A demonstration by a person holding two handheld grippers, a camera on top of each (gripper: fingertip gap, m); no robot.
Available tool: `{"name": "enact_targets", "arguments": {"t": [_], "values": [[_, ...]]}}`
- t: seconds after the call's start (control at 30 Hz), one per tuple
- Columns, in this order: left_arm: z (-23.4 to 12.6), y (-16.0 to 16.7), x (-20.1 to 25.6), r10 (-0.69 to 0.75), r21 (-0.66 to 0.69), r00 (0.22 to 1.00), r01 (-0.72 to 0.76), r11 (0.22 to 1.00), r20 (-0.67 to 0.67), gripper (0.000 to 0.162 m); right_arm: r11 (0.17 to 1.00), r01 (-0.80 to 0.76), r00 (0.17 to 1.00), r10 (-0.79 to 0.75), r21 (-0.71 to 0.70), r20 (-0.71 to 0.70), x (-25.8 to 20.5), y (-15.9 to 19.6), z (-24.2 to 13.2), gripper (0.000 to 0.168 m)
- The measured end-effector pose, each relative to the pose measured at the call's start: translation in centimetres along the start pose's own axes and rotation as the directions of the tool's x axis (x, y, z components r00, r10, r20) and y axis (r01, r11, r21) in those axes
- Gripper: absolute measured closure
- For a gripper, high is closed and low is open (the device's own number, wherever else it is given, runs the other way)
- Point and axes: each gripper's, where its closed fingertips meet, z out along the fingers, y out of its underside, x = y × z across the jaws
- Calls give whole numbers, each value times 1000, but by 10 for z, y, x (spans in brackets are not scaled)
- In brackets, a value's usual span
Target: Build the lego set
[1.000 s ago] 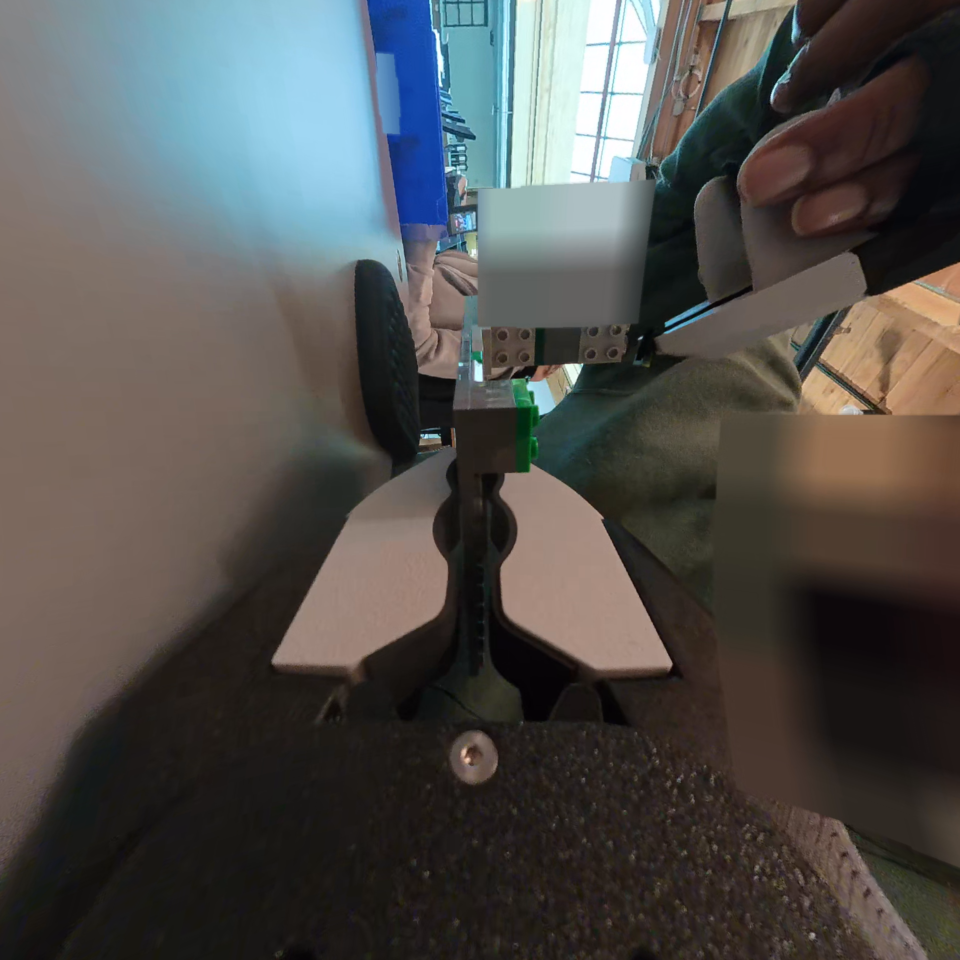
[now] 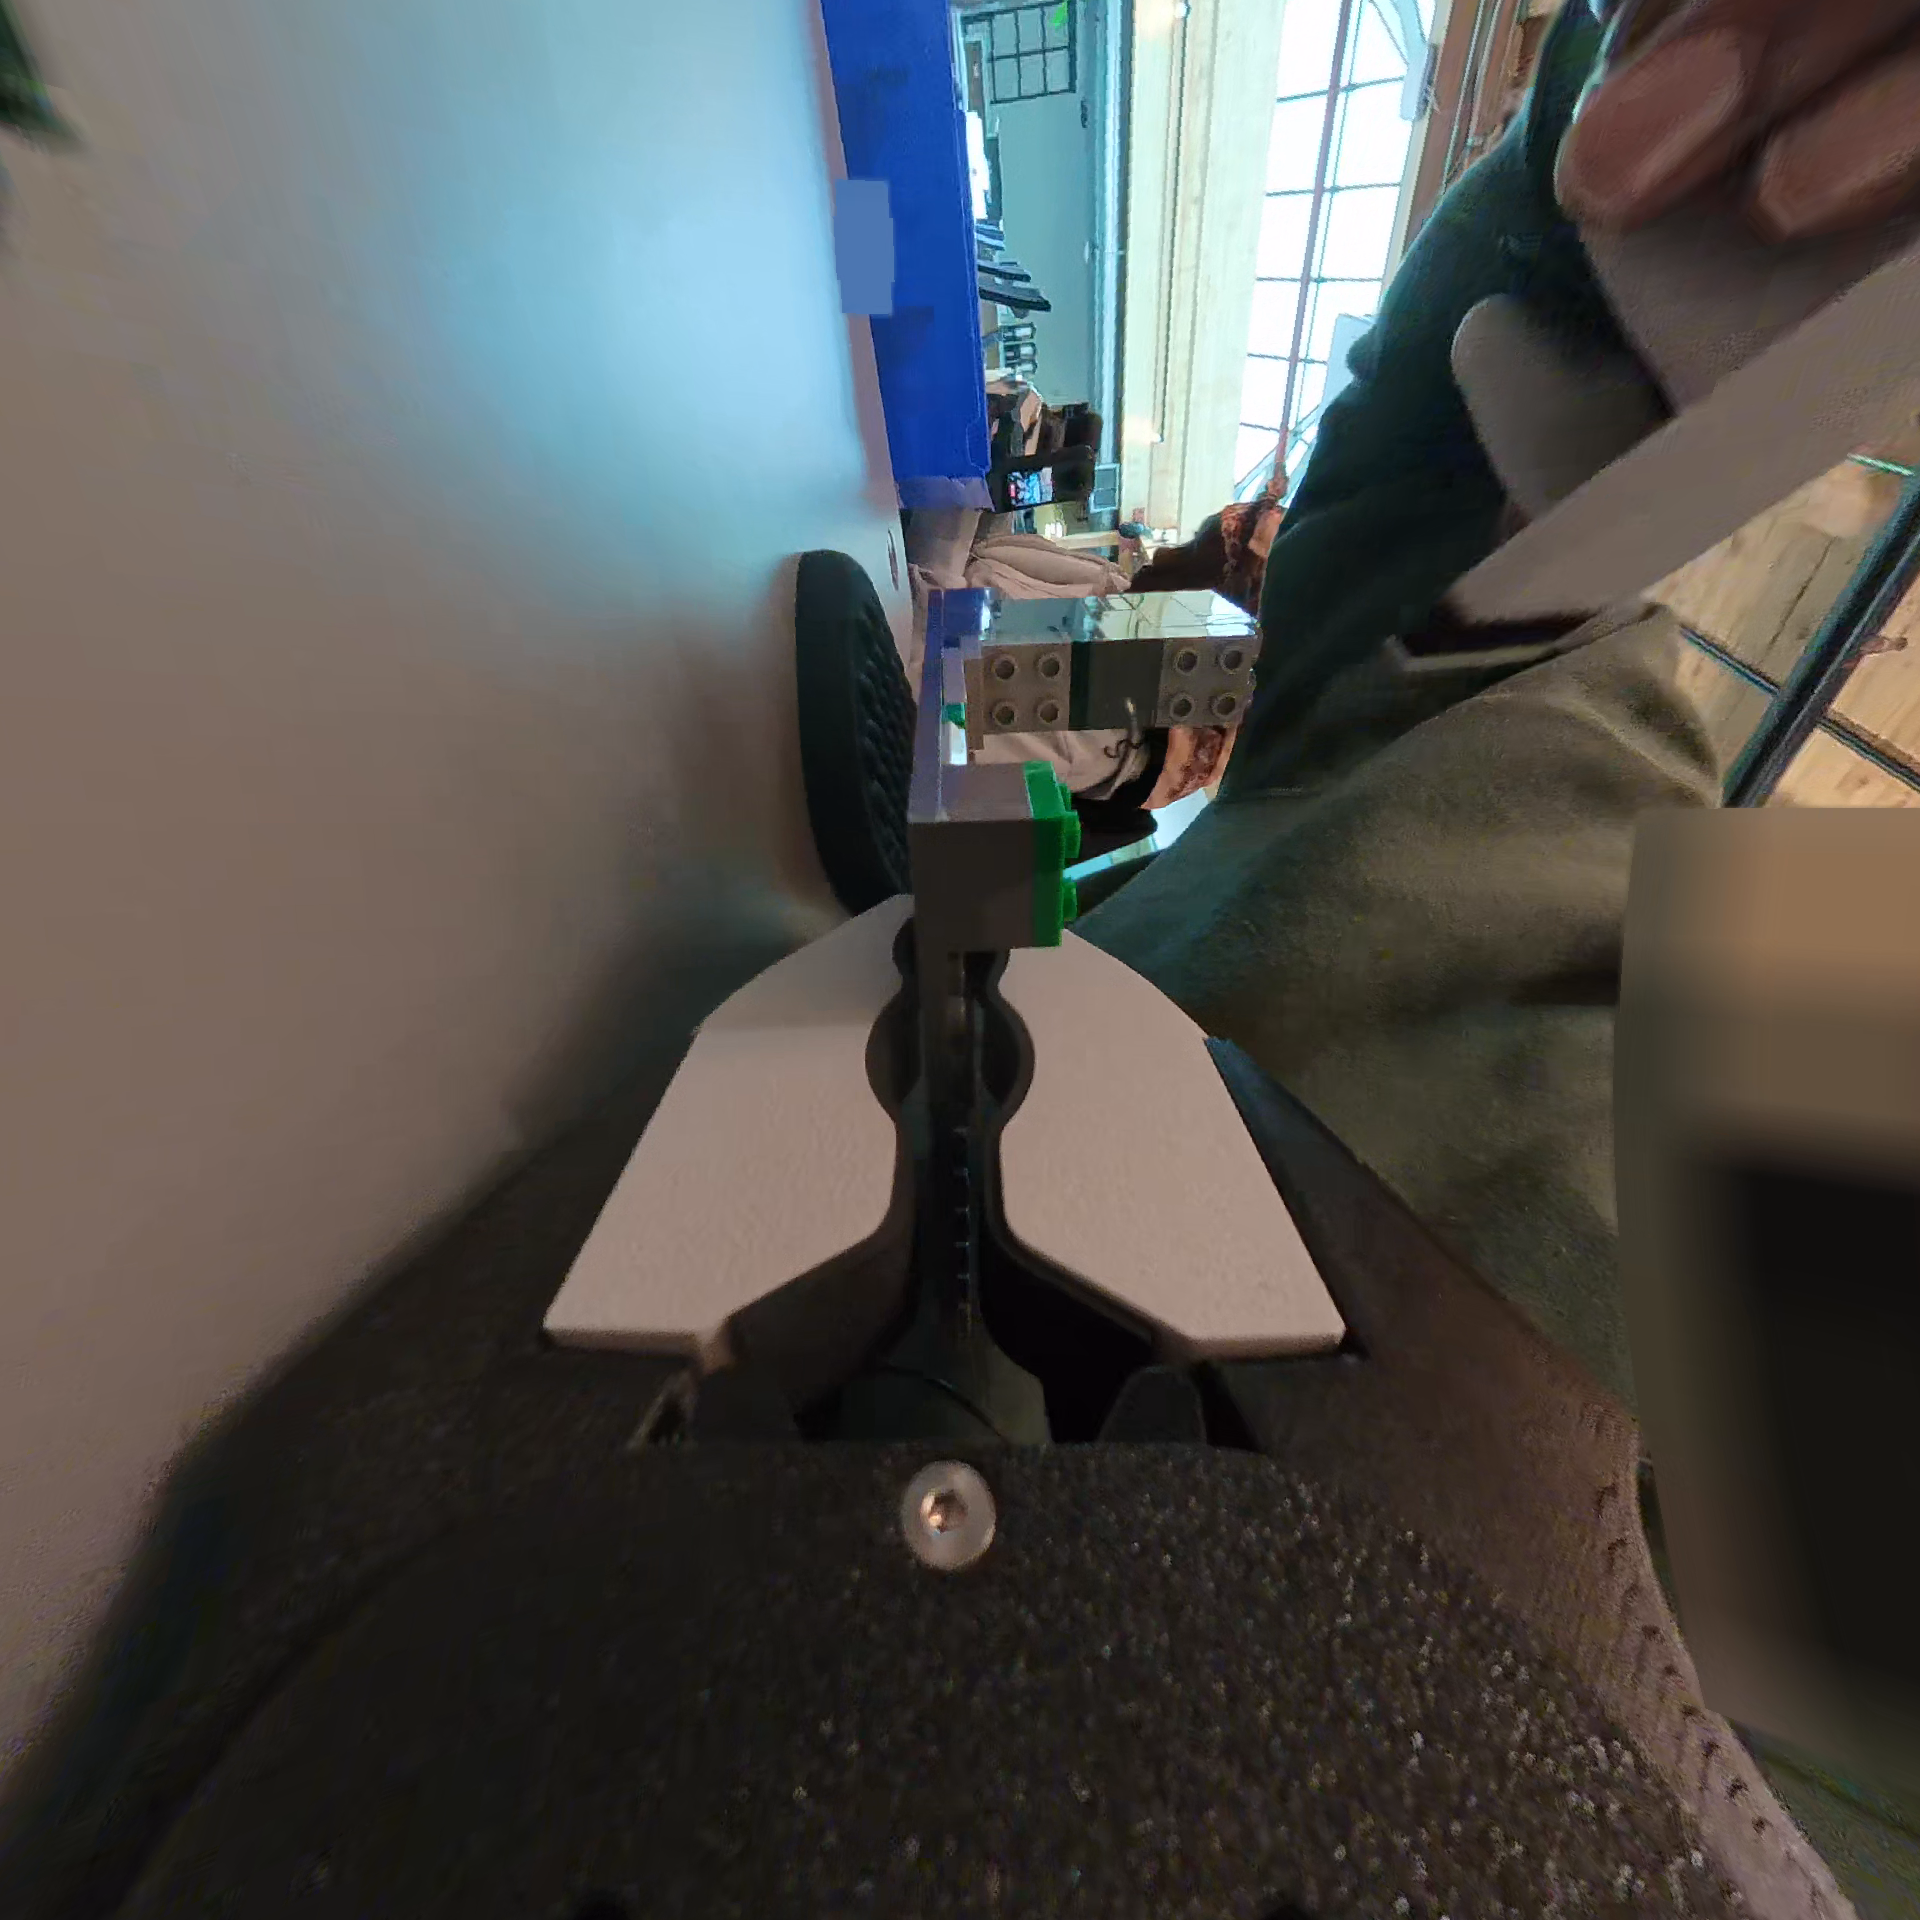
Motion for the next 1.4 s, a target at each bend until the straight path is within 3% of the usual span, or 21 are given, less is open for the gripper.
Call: {"name": "enact_targets", "arguments": {"t": [0.13,0.27,0.37,0.6,0.8,1.0,1.17,1.23,1.4], "values": [[-2,-3,1,22,28,1000,-22,999,1,156,973,-201,967,215,109,-138,29,22,-4,155],[-7,-8,2,46,76,999,-47,996,16,155,902,-399,852,432,166,-298,60,68,16,149],[-9,-9,3,64,91,998,-66,994,25,155,845,-472,773,534,250,-344,75,77,41,146],[-8,-5,4,104,93,993,-109,990,50,155,927,-328,826,374,180,-422,103,75,81,147],[-8,-4,7,127,111,991,-131,985,38,155,957,-255,910,287,140,-299,113,76,91,149],[-10,-5,9,135,117,991,-137,984,22,156,951,-280,933,301,131,-196,110,76,101,161],[-9,-4,9,139,109,990,-140,984,12,156,839,-512,856,516,182,32,86,68,94,160],[-8,-4,9,142,106,990,-143,984,12,156,779,-591,805,585,209,95,80,66,88,152],[-8,-4,9,148,104,989,-148,984,10,156,727,-632,755,656,269,2,87,80,74,151]]}}
